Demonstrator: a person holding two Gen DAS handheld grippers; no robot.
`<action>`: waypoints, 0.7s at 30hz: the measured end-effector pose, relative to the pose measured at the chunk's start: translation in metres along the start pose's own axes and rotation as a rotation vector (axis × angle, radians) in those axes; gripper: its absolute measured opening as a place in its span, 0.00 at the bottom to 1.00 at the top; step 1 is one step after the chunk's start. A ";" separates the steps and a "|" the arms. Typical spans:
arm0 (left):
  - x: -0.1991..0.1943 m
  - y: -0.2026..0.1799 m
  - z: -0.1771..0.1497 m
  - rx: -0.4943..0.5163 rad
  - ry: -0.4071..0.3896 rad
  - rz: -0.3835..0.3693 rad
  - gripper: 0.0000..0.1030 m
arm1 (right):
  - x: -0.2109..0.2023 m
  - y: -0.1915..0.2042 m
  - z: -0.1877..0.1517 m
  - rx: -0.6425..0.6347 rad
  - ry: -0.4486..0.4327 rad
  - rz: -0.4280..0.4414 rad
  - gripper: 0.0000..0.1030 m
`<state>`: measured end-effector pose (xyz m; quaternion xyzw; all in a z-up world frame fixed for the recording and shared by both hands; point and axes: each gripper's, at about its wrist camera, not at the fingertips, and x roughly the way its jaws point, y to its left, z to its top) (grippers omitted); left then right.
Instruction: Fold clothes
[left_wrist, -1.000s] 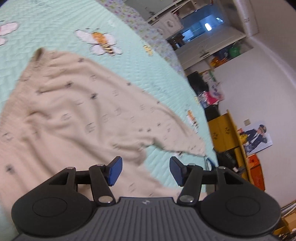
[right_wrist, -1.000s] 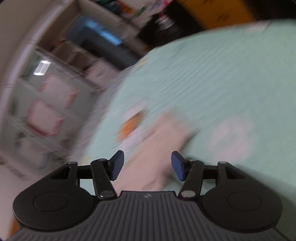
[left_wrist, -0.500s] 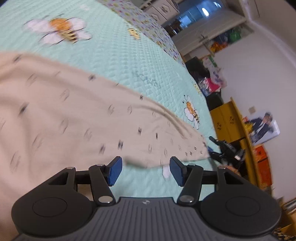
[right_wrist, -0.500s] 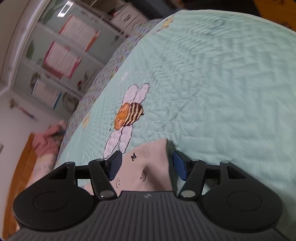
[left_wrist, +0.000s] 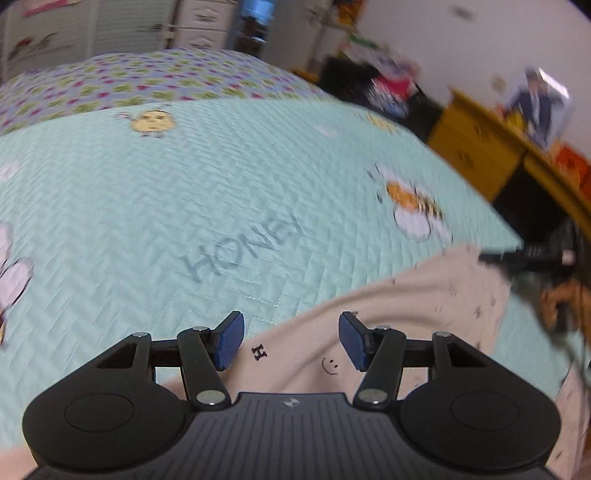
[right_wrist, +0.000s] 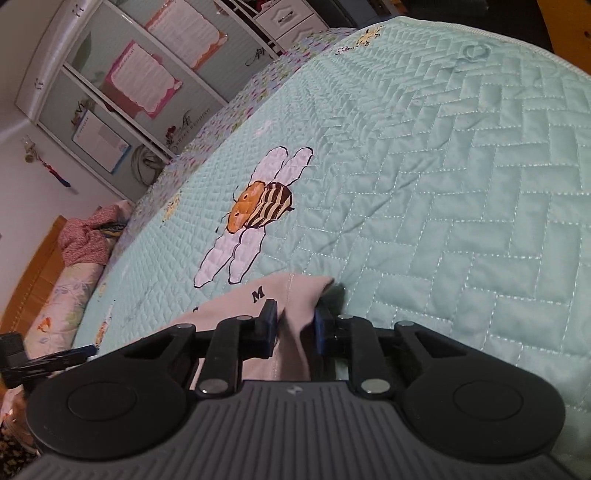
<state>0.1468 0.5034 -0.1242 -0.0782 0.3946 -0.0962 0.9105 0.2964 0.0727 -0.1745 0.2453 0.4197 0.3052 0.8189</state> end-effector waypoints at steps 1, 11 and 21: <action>0.005 -0.002 0.001 0.033 0.012 0.018 0.58 | -0.001 -0.001 0.000 0.005 0.002 0.010 0.22; 0.029 -0.001 -0.007 0.167 0.106 0.020 0.57 | -0.002 0.000 -0.002 -0.031 0.010 0.015 0.19; 0.032 0.001 0.001 0.164 0.121 -0.059 0.01 | -0.004 0.012 -0.006 -0.098 0.001 -0.051 0.13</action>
